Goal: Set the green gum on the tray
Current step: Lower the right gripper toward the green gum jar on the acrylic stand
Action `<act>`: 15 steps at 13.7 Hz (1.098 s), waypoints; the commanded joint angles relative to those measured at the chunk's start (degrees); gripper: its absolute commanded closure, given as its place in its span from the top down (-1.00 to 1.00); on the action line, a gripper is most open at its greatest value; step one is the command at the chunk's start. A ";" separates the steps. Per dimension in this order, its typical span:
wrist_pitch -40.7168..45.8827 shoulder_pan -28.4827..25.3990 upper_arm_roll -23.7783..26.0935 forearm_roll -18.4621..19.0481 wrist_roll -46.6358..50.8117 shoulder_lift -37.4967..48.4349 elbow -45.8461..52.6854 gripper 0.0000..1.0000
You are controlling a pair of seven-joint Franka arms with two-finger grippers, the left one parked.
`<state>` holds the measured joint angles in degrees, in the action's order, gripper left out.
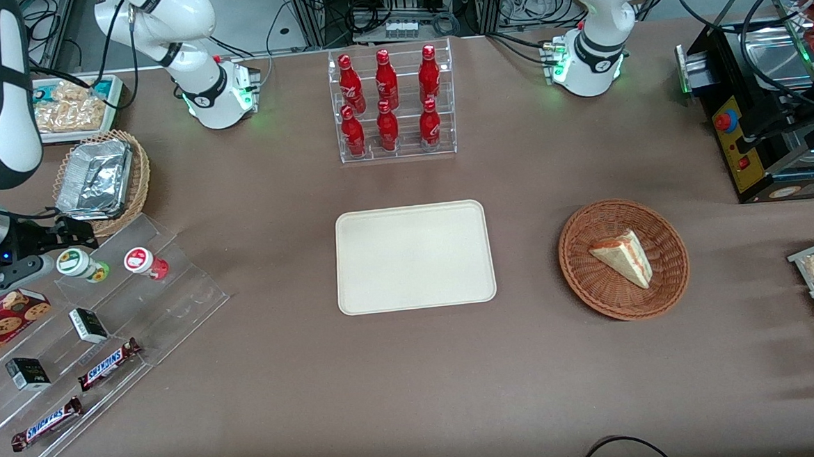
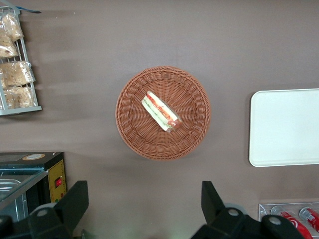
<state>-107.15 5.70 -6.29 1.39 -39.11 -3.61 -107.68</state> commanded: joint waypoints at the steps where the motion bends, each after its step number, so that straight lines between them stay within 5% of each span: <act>1: -3.68 2.12 0.14 0.90 -10.42 1.59 -3.07 1.00; 5: -9.12 5.46 0.23 0.90 -18.44 1.68 -7.18 1.00; 15: -20.29 7.22 0.14 0.55 -19.86 1.41 -15.89 1.00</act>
<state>-124.66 12.34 -6.39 1.39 -58.38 -3.62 -120.83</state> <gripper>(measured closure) 0.000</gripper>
